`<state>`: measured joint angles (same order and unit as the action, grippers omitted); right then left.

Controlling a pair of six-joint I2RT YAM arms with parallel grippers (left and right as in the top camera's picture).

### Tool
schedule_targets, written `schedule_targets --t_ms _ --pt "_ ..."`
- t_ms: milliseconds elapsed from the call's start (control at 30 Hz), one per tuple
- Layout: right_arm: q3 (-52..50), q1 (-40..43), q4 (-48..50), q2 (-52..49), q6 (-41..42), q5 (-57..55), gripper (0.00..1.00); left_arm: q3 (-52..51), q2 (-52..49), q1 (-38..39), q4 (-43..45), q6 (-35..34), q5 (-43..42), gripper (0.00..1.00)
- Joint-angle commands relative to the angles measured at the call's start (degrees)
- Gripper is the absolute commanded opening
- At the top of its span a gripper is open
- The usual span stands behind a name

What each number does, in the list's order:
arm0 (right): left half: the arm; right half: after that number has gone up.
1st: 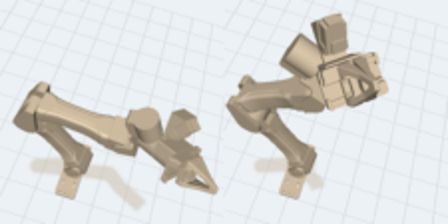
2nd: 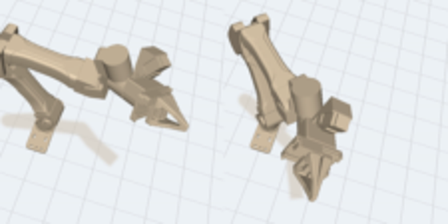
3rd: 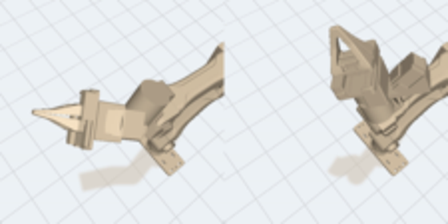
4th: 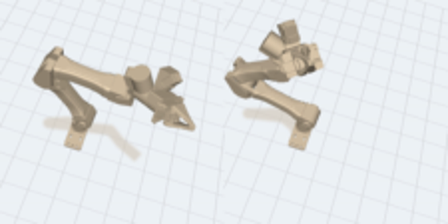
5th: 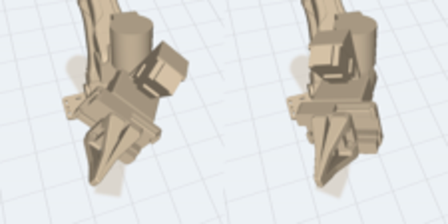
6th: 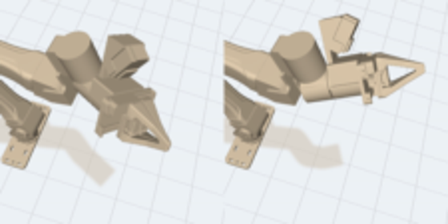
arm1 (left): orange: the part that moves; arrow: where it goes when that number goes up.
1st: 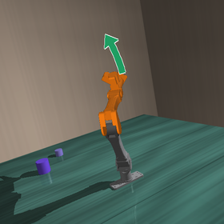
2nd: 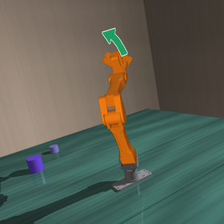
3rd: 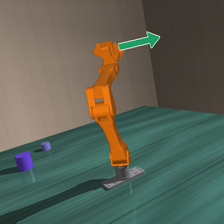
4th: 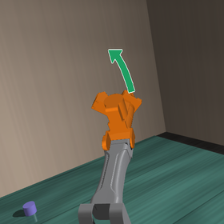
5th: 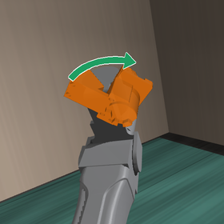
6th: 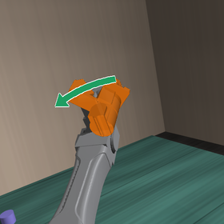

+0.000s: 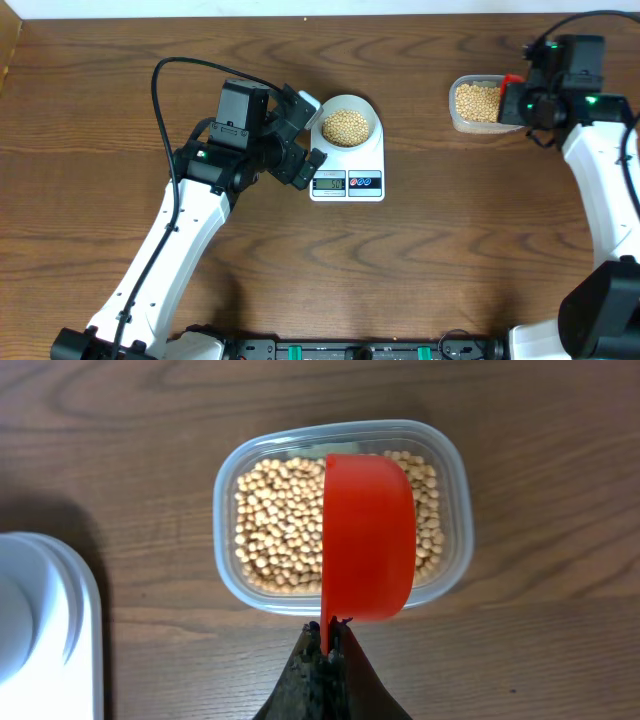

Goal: Scoop item into bowl and weigh 50g on scale

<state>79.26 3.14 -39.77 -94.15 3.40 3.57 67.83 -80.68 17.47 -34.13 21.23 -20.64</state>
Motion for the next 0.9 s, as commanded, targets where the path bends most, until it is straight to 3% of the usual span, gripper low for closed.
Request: schedule_targets --t_ms 0,233,600,700,767,867 --pt "-0.3 -2.7 -0.4 1.7 -1.8 -9.0 0.01 -0.1 -0.4 0.0 -0.1 0.1 0.4 0.98" --pt "-0.3 -6.3 -0.8 1.7 -1.8 -19.5 0.01 -0.1 -0.4 0.0 -0.1 0.1 0.4 0.98" --pt "-0.3 -6.6 0.2 1.7 -2.3 -21.1 0.01 -0.1 -0.4 0.0 -0.1 0.1 0.4 0.98" --pt "-0.3 -6.6 1.1 1.7 5.3 -20.6 0.01 -0.1 -0.4 0.0 -0.1 0.1 0.4 0.98" --pt "-0.3 -6.3 1.9 1.6 17.2 -16.7 0.01 -0.1 -0.4 0.0 -0.1 0.1 0.4 0.98" --pt "-0.3 -5.8 3.3 1.2 25.6 -11.9 0.01 -0.1 -0.4 0.0 -0.1 0.1 0.4 0.98"
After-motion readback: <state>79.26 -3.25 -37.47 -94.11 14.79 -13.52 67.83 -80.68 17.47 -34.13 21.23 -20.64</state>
